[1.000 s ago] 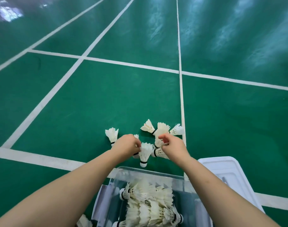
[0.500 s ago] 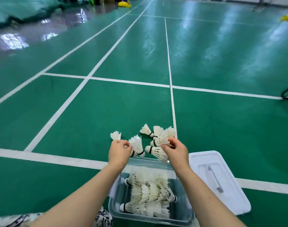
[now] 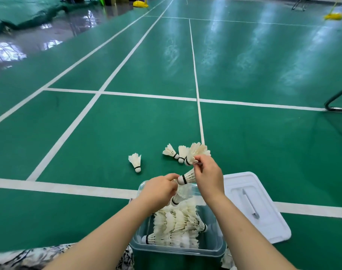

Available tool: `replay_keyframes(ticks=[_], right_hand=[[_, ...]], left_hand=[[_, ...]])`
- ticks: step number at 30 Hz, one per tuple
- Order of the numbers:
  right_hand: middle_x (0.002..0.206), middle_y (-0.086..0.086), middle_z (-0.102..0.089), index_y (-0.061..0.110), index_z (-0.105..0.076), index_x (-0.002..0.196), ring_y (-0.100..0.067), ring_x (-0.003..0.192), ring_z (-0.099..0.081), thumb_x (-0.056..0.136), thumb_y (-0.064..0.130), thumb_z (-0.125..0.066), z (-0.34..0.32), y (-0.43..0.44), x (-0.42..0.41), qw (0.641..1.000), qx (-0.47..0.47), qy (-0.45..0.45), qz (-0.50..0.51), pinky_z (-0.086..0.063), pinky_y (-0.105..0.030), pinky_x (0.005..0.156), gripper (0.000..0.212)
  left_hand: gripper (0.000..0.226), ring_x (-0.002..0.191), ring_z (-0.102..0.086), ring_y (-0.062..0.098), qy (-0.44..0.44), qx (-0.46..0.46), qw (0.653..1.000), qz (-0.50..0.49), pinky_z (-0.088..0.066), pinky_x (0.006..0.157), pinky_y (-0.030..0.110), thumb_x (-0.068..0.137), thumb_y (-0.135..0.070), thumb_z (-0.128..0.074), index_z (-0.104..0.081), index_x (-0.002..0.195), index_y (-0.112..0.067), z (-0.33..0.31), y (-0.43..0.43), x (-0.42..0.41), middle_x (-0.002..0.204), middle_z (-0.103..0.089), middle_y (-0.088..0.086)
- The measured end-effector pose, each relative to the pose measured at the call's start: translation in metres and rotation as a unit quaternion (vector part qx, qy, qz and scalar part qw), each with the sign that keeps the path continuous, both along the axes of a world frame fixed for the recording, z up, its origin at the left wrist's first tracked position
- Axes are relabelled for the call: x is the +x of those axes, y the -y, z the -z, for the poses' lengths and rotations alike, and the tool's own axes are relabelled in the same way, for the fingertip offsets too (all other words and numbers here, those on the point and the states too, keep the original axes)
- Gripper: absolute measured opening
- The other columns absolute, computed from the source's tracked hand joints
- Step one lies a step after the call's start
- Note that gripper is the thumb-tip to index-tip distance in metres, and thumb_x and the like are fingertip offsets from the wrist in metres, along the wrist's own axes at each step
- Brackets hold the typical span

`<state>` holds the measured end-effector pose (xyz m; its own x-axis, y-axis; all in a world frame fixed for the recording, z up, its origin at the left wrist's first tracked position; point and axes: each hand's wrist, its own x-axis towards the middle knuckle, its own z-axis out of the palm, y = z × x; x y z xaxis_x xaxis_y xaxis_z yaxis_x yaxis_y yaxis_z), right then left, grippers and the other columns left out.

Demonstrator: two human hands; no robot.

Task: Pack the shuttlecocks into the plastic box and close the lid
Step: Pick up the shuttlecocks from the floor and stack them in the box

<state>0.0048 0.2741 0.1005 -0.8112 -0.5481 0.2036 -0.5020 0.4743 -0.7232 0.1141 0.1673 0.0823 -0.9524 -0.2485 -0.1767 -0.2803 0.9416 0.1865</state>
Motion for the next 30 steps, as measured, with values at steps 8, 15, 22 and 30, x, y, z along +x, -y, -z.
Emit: replay_keyframes(ticks=[8, 15, 22, 30], right_hand=[[0.109, -0.004, -0.066, 0.011, -0.066, 0.105, -0.026, 0.095, -0.061, 0.092, 0.010, -0.051, 0.013, 0.003, 0.006, 0.998, 0.056, -0.028, -0.028, -0.041, -0.029, 0.075, 0.020], [0.101, -0.001, -0.066, 0.013, -0.065, 0.099, -0.016, 0.084, -0.055, 0.092, 0.016, -0.054, 0.018, 0.016, 0.013, 0.998, 0.019, 0.018, -0.049, -0.028, -0.018, 0.065, 0.014], [0.103, 0.003, -0.046, 0.007, -0.066, 0.096, -0.014, 0.086, -0.051, 0.089, 0.015, -0.061, 0.015, 0.010, 0.006, 0.984, -0.143, 0.074, 0.078, -0.040, -0.019, 0.076, 0.012], [0.075, -0.008, -0.058, 0.004, -0.063, 0.071, -0.025, 0.072, -0.051, 0.089, 0.020, -0.056, 0.061, -0.034, 0.014, 0.982, 0.044, 0.174, 0.054, -0.038, -0.031, 0.061, 0.025]], left_hand=[[0.019, 0.108, -0.060, 0.022, 0.041, 0.056, 0.997, 0.033, -0.047, 0.081, 0.034, 0.089, -0.030, -0.056, -0.069, 0.100, -0.021, 0.007, -0.002, -0.004, 0.157, -0.019, -0.006], [0.022, 0.108, -0.058, 0.017, 0.046, 0.066, 0.997, -0.009, -0.040, 0.076, 0.026, 0.088, -0.031, -0.057, -0.071, 0.103, -0.023, 0.009, 0.010, -0.008, 0.138, -0.047, -0.009], [0.018, 0.097, -0.059, 0.016, 0.001, 0.045, 0.996, -0.076, -0.036, 0.065, 0.025, 0.087, -0.030, -0.058, -0.072, 0.092, -0.021, 0.012, 0.032, -0.003, 0.127, -0.053, -0.013], [0.017, 0.089, -0.059, 0.018, -0.079, 0.063, 0.974, -0.202, -0.037, 0.062, 0.027, 0.087, -0.025, -0.058, -0.073, 0.090, -0.017, 0.011, 0.061, 0.009, 0.111, -0.058, -0.007]])
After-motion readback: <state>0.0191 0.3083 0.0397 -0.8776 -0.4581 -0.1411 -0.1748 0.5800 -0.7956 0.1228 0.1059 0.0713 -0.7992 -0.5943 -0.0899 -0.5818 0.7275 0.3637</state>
